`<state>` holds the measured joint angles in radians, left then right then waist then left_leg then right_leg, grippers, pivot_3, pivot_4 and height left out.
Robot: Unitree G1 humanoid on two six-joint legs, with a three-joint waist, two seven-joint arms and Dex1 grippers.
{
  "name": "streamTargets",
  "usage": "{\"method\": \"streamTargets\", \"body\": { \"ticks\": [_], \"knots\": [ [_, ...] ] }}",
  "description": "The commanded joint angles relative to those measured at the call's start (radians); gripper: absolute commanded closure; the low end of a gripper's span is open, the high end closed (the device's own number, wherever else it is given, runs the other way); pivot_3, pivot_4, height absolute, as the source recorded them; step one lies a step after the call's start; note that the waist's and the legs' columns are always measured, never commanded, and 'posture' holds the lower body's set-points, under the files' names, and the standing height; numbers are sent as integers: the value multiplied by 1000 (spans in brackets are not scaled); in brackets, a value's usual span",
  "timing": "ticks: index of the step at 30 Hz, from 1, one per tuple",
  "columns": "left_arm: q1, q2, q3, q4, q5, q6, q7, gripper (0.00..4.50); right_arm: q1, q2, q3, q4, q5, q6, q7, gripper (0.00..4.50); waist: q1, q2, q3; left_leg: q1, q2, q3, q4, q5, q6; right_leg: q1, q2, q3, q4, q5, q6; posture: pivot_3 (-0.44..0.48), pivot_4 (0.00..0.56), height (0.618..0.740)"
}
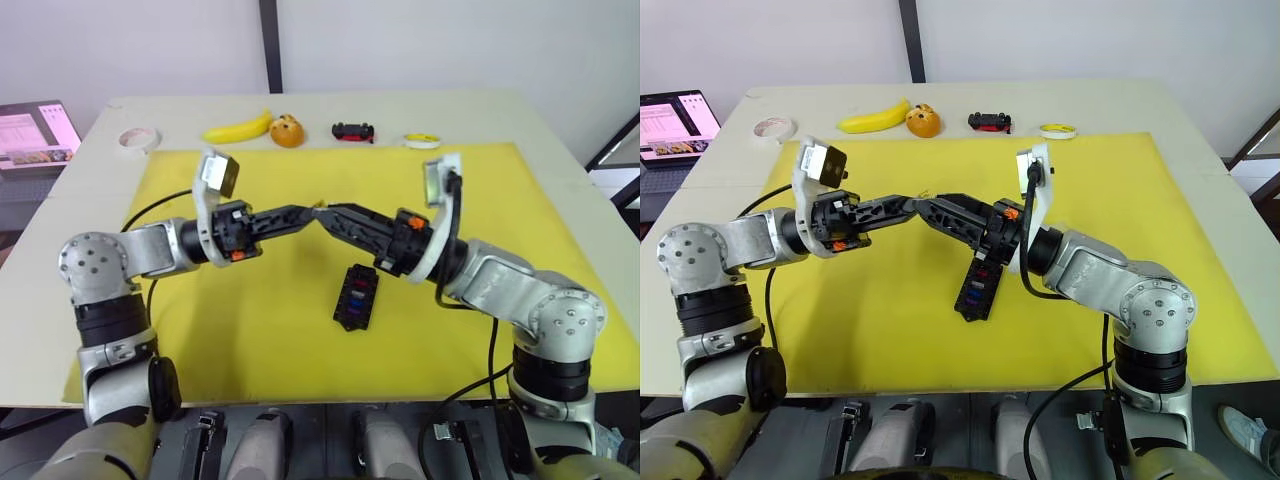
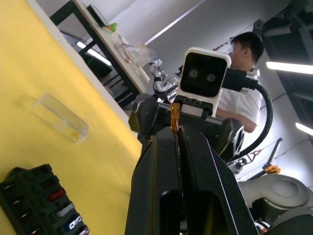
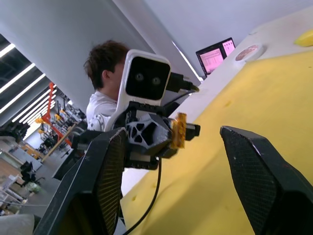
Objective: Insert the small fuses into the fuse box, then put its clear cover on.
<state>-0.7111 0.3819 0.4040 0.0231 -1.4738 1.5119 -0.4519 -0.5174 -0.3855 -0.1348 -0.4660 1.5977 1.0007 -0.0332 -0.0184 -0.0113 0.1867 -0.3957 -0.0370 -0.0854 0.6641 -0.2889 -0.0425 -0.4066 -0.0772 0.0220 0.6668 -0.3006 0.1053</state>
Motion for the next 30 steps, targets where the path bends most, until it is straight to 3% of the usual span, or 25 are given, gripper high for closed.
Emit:
{"method": "streamTargets", "body": {
  "ticks": [1, 12, 13, 26, 27, 30],
  "knots": [
    [3, 14, -12, -15, -66, -38, 21, 4500, 2, -19, 5, -15, 44, -39, -15, 1281, 0, 0, 0, 0, 0, 0, 0, 0, 0, 0, 0, 0, 0, 0, 0, 0, 150, 740],
    [27, 46, -77, -19, -163, -114, 77, 4500, 15, -56, 36, -24, 65, -86, -31, 1281, 0, 0, 0, 0, 0, 0, 0, 0, 0, 0, 1, 0, 0, 0, 0, 0, 150, 740],
    [28, 50, -83, -19, -170, -121, 80, 4500, 16, -60, 38, -23, 64, -88, -30, 1666, 0, 0, 0, 0, 0, 0, 0, 0, 0, 0, 1, 0, 0, 0, 0, 0, 150, 740],
    [43, 94, -146, -27, -237, -186, 103, 4500, 14, -89, 55, -20, 87, -112, -25, 1666, 1, 0, 0, 0, 0, 0, 0, 0, 2, 0, 2, 0, 0, 0, 0, 0, 150, 740],
    [44, 97, -150, -27, -240, -190, 104, 4500, 15, -90, 55, -20, 87, -112, -24, 2064, 1, 0, 0, 0, 0, 0, 0, 0, 2, 0, 2, 0, 0, 0, 0, 0, 150, 740],
    [45, 102, -159, -28, -247, -199, 105, 4500, 16, -97, 57, -20, 89, -112, -24, 2149, 0, 0, 0, 0, 0, 0, 0, 0, 2, 0, 2, 0, 0, 0, 0, 0, 150, 740]
  ]
}}
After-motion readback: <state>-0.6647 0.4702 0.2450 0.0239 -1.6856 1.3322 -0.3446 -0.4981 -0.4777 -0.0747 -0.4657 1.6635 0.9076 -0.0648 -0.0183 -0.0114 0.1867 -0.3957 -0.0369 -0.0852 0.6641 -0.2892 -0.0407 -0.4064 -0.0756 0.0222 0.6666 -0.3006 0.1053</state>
